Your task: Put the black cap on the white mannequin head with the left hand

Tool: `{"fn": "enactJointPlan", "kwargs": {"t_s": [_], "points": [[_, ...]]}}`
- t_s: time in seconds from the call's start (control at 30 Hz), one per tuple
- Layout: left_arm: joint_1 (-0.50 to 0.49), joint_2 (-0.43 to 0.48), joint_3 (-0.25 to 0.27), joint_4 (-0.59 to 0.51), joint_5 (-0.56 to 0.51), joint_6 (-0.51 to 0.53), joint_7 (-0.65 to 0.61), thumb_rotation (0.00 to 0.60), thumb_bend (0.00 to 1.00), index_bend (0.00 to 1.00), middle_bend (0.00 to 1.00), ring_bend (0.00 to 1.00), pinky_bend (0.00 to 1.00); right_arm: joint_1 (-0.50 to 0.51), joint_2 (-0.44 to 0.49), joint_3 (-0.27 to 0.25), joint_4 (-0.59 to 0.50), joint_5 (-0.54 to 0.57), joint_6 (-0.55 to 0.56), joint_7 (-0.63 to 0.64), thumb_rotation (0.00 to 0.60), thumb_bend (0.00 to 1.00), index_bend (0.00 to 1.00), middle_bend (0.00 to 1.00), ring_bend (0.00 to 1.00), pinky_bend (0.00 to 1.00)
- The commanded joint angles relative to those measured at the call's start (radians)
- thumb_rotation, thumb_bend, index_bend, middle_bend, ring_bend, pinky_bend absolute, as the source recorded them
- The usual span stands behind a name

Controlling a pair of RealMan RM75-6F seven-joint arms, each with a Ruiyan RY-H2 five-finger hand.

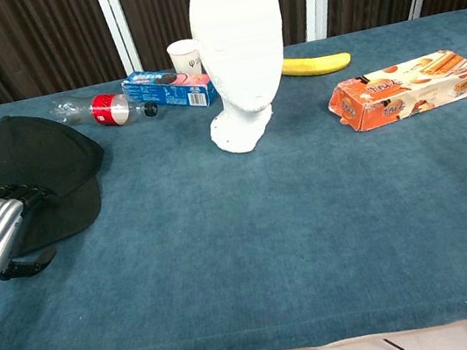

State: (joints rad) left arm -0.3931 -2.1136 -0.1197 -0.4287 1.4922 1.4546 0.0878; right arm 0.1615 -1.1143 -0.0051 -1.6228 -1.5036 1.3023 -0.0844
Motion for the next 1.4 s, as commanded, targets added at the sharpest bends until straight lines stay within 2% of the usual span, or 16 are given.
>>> {"fn": "enactJointPlan", "kwargs": {"t_s": [0.03, 0.3, 0.57, 0.8, 0.97, 1.13, 1.4], "points": [[-0.004, -0.004, -0.001, 0.012, -0.005, -0.007, 0.002, 0.6, 0.28, 0.34, 0.3, 0.24, 0.23, 0.002, 0.0, 0.001, -0.002, 0.001, -0.002, -0.003, 0.6, 0.17, 0.0, 0.0, 0.0, 0.0], [-0.009, -0.029, 0.015, 0.087, 0.0, -0.016, 0.027, 0.6, 0.29, 0.36, 0.32, 0.25, 0.23, -0.01, 0.005, -0.002, -0.006, -0.007, 0.02, 0.002, 0.6, 0.17, 0.0, 0.0, 0.0, 0.0], [-0.026, -0.065, 0.027, 0.204, 0.005, -0.025, 0.088, 0.6, 0.3, 0.44, 0.4, 0.32, 0.23, -0.009, 0.008, -0.005, -0.003, -0.011, 0.016, 0.008, 0.6, 0.17, 0.0, 0.0, 0.0, 0.0], [-0.041, -0.075, 0.025, 0.263, -0.005, -0.046, 0.104, 0.6, 0.31, 0.48, 0.46, 0.38, 0.25, -0.01, 0.011, -0.005, -0.003, -0.013, 0.02, 0.017, 0.6, 0.17, 0.0, 0.0, 0.0, 0.0], [-0.052, -0.079, 0.028, 0.293, -0.002, -0.011, 0.097, 0.6, 0.39, 0.57, 0.54, 0.46, 0.32, -0.009, 0.011, -0.006, -0.004, -0.013, 0.017, 0.015, 0.6, 0.17, 0.0, 0.0, 0.0, 0.0], [-0.081, -0.061, 0.02, 0.303, -0.004, 0.065, 0.029, 0.6, 0.46, 0.71, 0.68, 0.56, 0.4, -0.009, 0.013, -0.008, -0.005, -0.015, 0.014, 0.017, 0.6, 0.17, 0.0, 0.0, 0.0, 0.0], [-0.131, -0.007, -0.01, 0.32, -0.025, 0.207, -0.071, 0.6, 0.51, 0.75, 0.72, 0.59, 0.41, -0.007, 0.012, -0.008, -0.003, -0.01, 0.007, 0.014, 0.6, 0.17, 0.0, 0.0, 0.0, 0.0]]}}
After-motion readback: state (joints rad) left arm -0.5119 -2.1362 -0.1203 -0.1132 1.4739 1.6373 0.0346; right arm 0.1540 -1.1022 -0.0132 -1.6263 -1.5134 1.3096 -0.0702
